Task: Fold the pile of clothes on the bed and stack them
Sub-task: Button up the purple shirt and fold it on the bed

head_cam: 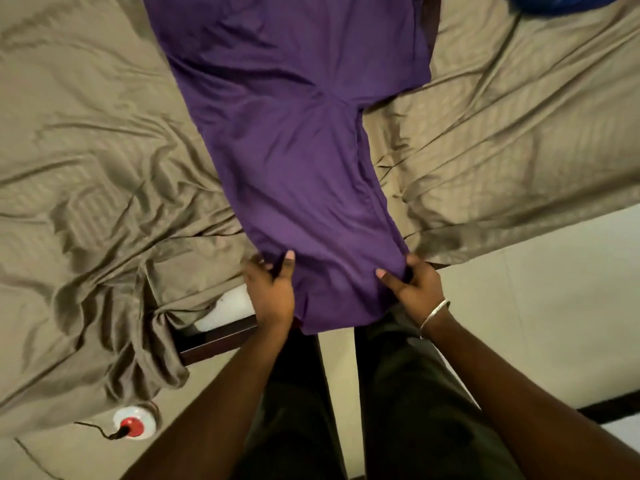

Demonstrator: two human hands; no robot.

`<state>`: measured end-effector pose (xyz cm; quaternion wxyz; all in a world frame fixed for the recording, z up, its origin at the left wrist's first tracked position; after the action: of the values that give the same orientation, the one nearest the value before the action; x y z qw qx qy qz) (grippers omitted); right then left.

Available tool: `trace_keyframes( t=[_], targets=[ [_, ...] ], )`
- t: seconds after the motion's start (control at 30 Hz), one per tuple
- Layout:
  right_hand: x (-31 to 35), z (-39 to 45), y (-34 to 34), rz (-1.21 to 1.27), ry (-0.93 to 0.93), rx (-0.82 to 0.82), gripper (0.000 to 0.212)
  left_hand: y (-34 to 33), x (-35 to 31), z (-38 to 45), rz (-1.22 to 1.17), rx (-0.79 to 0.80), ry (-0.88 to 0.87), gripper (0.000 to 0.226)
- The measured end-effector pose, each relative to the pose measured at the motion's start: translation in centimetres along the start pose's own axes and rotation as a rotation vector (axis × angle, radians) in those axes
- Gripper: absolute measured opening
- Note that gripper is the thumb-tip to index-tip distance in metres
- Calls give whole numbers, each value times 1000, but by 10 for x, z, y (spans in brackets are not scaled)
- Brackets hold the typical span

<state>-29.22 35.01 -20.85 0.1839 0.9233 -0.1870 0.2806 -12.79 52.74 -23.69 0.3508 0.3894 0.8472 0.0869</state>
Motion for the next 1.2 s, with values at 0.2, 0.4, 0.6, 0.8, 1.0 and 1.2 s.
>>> trace_keyframes(
  t=[0.2, 0.4, 0.6, 0.8, 1.0, 1.2],
  targets=[
    [3, -10, 11, -204, 74, -91, 14, -9, 11, -28, 109, 11, 257, 70],
    [0, 4, 18, -433, -61, -110, 28, -9, 9, -44, -178, 127, 99, 17],
    [2, 12, 14, -450, -16, -36, 19, 5, 35, -81, -340, 435, 129, 40],
    [10, -6, 11, -148, 136, -54, 21, 13, 66, -97, -465, 429, 218, 41],
    [-23, -18, 24, -212, -31, 20, 27, 15, 98, -99, 98, 450, 473, 43],
    [-27, -31, 27, -643, -24, -147, 56, 24, 103, -92, 407, 326, 448, 14]
  ],
)
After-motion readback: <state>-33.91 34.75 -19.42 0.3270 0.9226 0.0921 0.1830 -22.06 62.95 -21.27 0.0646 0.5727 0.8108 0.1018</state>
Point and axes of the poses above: each hand's wrist, its own z-axis towards the middle knuckle, its own y-axis out of the back of the hand, x = y × z, the point moved 2 cm from there along z, towards the middle knuckle, and after that the axes turned 13 degrees about x, right-handed, at the moved point
